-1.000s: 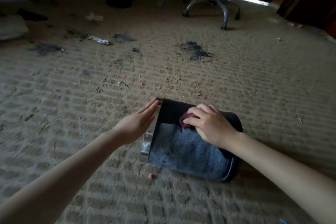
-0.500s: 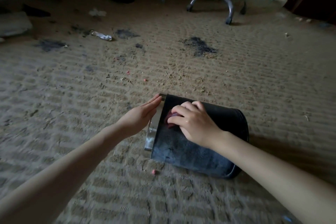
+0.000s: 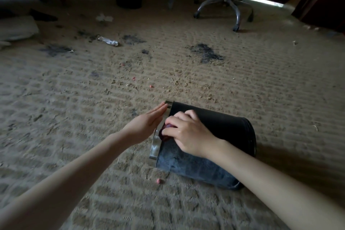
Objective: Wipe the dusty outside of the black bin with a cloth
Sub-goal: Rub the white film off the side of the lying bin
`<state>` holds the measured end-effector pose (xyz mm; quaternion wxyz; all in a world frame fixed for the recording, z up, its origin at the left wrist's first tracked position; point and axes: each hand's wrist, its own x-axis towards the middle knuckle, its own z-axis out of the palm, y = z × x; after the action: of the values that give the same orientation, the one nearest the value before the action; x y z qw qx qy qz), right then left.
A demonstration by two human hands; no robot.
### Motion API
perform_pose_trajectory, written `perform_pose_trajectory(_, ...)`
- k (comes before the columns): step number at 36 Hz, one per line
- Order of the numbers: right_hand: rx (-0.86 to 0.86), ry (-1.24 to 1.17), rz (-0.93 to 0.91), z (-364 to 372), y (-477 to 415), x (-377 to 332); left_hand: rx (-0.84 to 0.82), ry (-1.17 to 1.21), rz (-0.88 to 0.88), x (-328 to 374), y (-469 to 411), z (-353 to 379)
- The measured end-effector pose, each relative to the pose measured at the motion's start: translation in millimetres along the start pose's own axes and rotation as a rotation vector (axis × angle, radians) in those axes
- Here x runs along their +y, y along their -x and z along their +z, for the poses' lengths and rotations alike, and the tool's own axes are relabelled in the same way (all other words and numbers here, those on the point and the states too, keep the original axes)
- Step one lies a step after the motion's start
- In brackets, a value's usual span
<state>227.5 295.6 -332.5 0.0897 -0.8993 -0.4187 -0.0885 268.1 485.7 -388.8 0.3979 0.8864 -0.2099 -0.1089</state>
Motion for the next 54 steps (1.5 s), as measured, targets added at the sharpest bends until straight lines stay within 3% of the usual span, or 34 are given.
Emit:
perform_pose_trajectory(12,-0.061,0.063,0.097,-22,58,36,-0.014,-0.042,-0.023,5,-3,-4)
perform_pose_trajectory(17,0.017,0.007,0.080,-26,29,26,-0.009,-0.044,-0.027,8,-5,-4)
perform_pose_trajectory(23,-0.027,-0.011,-0.008,0,-5,6,-0.016,-0.024,-0.033,6,-3,-3)
perform_pose_trajectory(32,-0.084,-0.007,0.108,-21,55,34,-0.020,-0.078,-0.034,13,1,-7)
perform_pose_trajectory(36,0.026,-0.168,0.310,-52,59,42,-0.045,-0.198,-0.064,26,5,-12)
perform_pose_trajectory(40,0.048,-0.127,0.472,-71,58,55,0.112,-0.373,-0.026,41,18,-7)
perform_pose_trajectory(44,0.021,-0.040,0.484,-68,57,59,0.048,-0.572,-0.022,44,27,-4)
perform_pose_trajectory(47,0.025,-0.104,0.490,-60,55,55,-0.075,-0.680,-0.085,45,29,-3)
perform_pose_trajectory(54,-0.033,-0.194,0.402,-41,40,53,-0.096,-0.690,-0.087,41,8,-10)
